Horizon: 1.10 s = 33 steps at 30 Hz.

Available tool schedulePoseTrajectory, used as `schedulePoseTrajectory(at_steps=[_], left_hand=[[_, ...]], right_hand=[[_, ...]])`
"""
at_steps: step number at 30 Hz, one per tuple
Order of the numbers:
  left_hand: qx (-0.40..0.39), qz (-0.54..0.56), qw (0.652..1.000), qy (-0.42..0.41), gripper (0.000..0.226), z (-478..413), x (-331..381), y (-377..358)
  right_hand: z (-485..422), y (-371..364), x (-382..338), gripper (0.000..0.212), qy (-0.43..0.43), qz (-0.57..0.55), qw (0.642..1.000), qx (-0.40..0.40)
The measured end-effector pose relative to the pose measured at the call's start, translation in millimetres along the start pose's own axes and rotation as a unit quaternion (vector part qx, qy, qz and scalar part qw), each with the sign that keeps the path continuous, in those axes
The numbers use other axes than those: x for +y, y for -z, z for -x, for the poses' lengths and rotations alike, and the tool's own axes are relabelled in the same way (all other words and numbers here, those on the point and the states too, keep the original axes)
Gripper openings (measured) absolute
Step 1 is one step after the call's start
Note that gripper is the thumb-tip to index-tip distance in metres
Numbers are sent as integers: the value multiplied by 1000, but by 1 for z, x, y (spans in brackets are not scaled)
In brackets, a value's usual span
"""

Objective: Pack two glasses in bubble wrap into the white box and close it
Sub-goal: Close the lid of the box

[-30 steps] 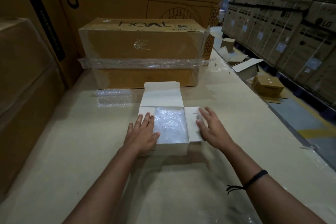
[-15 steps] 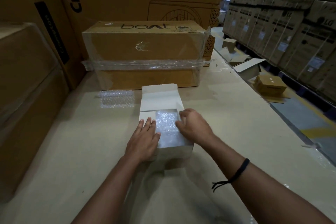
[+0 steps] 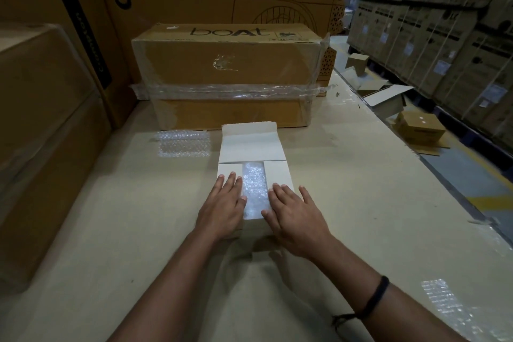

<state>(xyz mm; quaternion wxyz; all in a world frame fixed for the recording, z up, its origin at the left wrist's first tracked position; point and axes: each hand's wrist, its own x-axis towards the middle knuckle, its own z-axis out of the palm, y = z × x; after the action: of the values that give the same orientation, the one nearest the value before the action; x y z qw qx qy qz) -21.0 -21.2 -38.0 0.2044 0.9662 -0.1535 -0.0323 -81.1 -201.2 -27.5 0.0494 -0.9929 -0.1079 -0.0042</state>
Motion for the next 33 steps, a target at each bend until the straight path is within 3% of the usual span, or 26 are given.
schedulePoseTrajectory(at_steps=[5, 8, 10, 13, 15, 17, 18, 22, 25, 29, 33], left_hand=[[11, 62, 998, -13, 52, -2, -7, -2], [26, 81, 996, -21, 49, -3, -14, -4], [29, 71, 997, -21, 49, -2, -15, -6], [29, 67, 997, -23, 49, -1, -15, -7], [29, 60, 997, -25, 50, 0, -15, -7], [32, 61, 997, -24, 50, 0, -15, -8], [35, 62, 997, -24, 50, 0, -15, -8], [43, 65, 997, -25, 49, -1, -17, -11], [44, 64, 997, -25, 49, -1, -17, -11], [50, 64, 996, -22, 49, 0, -16, -11], [74, 145, 986, -27, 47, 0, -17, -11]], right_hand=[[5, -5, 0, 91, 10, -13, 1000, -23], [-8, 0, 8, 62, 8, -62, 997, 44], [-24, 9, 15, 39, -47, -180, 976, 112], [-67, 22, 33, 25, -166, -392, 895, 129], [-98, 27, 49, 37, -236, -520, 819, 64], [-123, 29, 59, 36, -292, -604, 741, -16], [-133, 29, 63, 29, -306, -612, 728, -40], [-163, 37, 71, 15, -312, -587, 746, -24], [-179, 64, 67, 31, -292, -607, 739, 11], [-180, 112, 58, 50, -220, -596, 769, 67], [-159, 130, 51, 33, -173, -540, 815, 120]])
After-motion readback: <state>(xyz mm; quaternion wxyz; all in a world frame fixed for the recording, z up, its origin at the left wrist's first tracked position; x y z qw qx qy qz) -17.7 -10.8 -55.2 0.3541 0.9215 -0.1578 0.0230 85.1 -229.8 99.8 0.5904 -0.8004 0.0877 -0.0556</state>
